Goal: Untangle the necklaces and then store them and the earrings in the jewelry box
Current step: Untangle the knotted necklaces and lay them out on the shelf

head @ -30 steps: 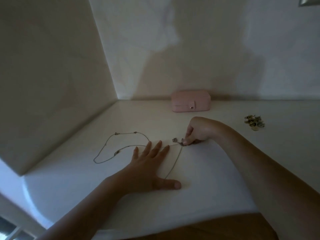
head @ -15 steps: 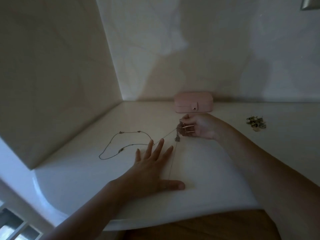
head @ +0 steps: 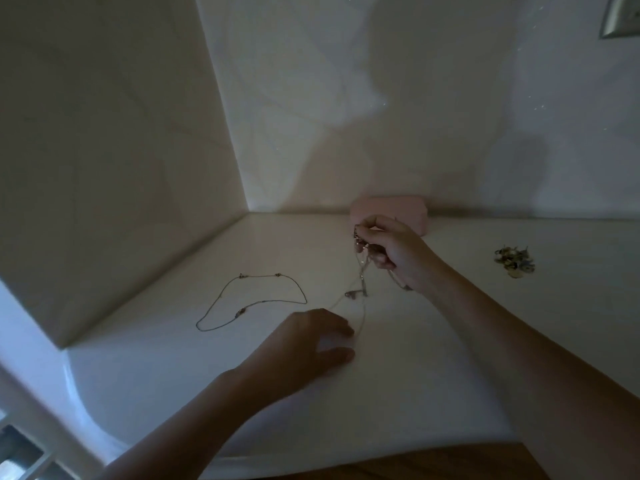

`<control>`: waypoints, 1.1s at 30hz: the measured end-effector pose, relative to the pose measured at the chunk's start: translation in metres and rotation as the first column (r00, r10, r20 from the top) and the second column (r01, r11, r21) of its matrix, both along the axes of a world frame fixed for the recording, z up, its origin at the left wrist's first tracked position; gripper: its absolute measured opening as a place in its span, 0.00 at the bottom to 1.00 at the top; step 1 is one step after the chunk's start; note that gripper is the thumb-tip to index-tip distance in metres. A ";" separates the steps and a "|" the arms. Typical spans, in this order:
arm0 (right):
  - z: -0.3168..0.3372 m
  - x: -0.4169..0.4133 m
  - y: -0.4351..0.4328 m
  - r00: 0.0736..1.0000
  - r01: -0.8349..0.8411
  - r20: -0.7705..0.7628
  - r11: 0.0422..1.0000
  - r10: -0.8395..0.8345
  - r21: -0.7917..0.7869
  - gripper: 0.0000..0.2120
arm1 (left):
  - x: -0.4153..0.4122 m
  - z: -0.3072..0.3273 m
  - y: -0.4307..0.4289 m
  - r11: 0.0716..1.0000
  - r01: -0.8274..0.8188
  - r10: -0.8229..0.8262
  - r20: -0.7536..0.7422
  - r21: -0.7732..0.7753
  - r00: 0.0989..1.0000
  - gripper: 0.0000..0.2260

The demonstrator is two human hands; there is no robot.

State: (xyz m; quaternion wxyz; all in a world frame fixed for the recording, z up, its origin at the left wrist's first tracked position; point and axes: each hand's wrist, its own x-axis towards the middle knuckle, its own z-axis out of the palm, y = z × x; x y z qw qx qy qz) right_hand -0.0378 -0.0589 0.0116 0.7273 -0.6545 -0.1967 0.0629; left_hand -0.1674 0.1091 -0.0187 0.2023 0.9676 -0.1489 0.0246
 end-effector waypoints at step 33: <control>0.006 -0.004 -0.001 0.998 -0.056 -0.005 0.985 0.057 0.162 0.08 | 0.085 0.019 -0.008 0.490 -0.169 -0.054 -0.223 -0.855 0.973 0.05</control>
